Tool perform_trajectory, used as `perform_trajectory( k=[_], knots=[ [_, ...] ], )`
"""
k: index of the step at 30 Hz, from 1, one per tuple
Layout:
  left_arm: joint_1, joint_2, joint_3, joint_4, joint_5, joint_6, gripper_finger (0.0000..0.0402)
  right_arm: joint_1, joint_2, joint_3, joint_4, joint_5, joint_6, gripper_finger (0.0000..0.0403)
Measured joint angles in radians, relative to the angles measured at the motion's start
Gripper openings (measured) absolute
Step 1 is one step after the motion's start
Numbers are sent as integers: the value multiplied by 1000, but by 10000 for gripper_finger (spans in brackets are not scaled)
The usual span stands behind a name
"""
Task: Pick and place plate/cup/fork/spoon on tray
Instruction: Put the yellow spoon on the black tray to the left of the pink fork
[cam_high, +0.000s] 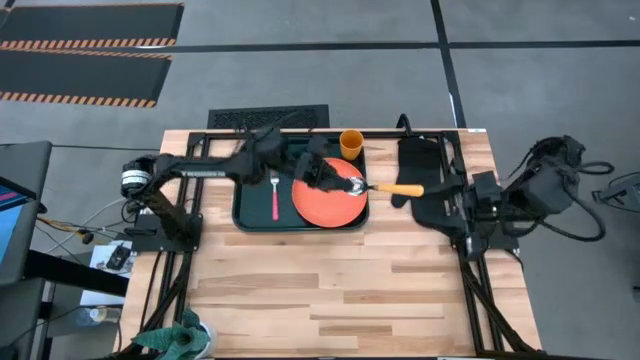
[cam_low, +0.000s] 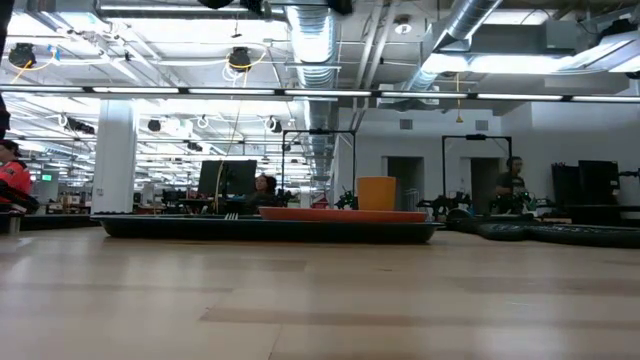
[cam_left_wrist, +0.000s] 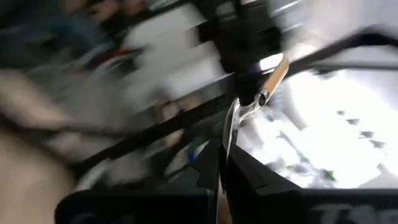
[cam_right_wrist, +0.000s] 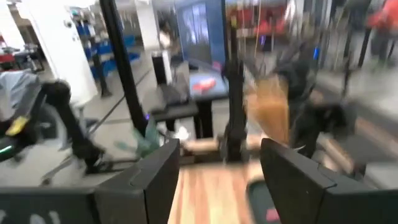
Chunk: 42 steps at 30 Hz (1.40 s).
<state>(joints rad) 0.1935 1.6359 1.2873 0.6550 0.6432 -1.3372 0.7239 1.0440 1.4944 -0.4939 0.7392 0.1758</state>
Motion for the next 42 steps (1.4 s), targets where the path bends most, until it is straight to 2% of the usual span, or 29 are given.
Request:
perform_trajectory(
  k=[6, 14, 20, 26, 31, 36, 40, 42],
  knots=[
    [230, -79, 0, -577, 179, 267, 0, 63, -20, 0, -223, 5, 233, 234],
    [498, -101, 0, -1126, 288, 641, 0, 103, -17, 0, -433, -6, 316, 232],
    [617, -101, 0, -1386, 259, 933, 0, 98, -32, 0, -631, -6, 444, 232],
    [640, -101, 39, -1440, 274, 1418, 0, 41, -36, 0, -736, 58, 512, 232],
    [625, -99, 131, -1455, 133, 1740, 0, -41, -36, 0, -745, 75, 501, 232],
    [625, -97, 243, -1621, -75, 1956, 0, -123, -36, 0, -763, 75, 505, 232],
    [615, -36, 348, -1854, -280, 2064, 0, -180, -36, 0, -770, 75, 499, 232],
    [604, -8, 367, -1878, -332, 2075, 0, -202, -35, 0, -777, 75, 498, 232]
  ],
)
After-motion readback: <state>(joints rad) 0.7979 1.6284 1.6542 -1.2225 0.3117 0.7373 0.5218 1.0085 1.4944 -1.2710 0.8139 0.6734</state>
